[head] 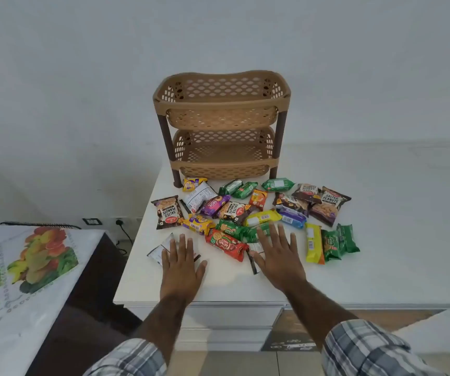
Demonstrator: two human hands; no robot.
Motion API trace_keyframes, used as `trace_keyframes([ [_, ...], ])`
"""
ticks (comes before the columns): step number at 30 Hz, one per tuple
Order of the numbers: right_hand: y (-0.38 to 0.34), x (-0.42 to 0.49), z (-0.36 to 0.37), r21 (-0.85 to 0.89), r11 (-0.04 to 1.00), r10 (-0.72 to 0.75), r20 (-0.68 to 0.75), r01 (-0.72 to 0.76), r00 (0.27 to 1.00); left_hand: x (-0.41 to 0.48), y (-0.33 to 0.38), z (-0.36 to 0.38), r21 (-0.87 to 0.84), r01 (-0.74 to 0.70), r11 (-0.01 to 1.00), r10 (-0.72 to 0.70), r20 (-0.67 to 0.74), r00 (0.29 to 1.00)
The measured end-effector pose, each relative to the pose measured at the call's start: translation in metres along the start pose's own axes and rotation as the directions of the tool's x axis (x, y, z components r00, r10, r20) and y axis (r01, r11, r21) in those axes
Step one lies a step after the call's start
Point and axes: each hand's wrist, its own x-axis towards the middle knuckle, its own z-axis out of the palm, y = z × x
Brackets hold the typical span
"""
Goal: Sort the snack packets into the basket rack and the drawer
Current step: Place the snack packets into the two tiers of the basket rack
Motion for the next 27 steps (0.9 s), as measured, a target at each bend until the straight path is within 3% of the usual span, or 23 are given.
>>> trace_keyframes([
  [9, 0.004, -0.002, 0.023, 0.018, 1.000, -0.009, -0.016, 0.009, 1.000, 0.001, -0.004, -0.009, 0.082, 0.023, 0.996, -0.027, 0.049, 0.998],
  [16, -0.007, -0.008, 0.020, 0.016, 0.998, 0.061, -0.055, -0.060, 0.997, -0.005, -0.021, -0.010, 0.027, 0.202, 0.979, -0.203, 0.041, 0.978],
  [19, -0.017, -0.006, 0.016, 0.030, 0.997, 0.072, -0.096, -0.069, 0.993, -0.003, -0.025, -0.015, -0.010, 0.167, 0.986, -0.166, 0.081, 0.983],
  [27, -0.069, 0.009, -0.005, -0.015, 0.998, 0.061, -0.195, -0.065, 0.979, 0.001, -0.046, -0.005, 0.116, -0.065, 0.991, 0.064, 0.019, 0.998],
])
